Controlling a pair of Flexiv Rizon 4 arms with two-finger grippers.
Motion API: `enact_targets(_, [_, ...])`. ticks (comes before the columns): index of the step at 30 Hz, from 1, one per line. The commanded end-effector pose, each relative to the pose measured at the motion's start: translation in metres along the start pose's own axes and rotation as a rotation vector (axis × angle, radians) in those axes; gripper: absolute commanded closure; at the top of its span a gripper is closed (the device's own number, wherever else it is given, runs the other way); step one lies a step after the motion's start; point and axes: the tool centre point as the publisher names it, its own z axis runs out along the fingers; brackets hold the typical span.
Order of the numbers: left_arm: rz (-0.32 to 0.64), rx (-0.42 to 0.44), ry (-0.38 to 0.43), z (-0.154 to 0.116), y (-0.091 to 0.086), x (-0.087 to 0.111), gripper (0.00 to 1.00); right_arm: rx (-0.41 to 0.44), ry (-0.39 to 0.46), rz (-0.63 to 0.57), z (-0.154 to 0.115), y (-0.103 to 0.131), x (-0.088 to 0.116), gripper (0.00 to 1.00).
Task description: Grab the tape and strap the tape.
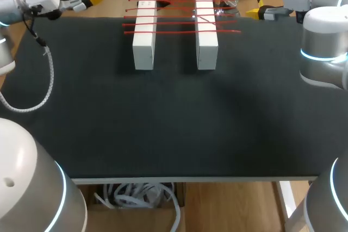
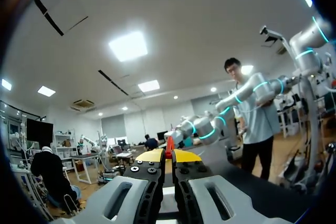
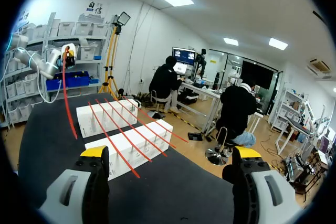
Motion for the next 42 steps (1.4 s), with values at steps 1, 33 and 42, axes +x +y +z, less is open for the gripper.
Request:
enact_targets(1, [0.003,0.002,0.006,-0.0011,0.0011,-0.0031,1.00,0.003,0.002,0.000,0.0003,0.0003,-0.0005,0.00])
enact_targets(33, [-0.003,-0.010,-0.005,0.0017,-0.0072,-0.0092,1.00,0.003,0.002,0.000,0.0003,0.0003,-0.0005,0.00])
enact_targets(42, [-0.003,-0.010,-0.005,0.0017,-0.0072,-0.0092,1.00,0.003,0.002,0.000,0.0003,0.0003,-0.0005,0.00])
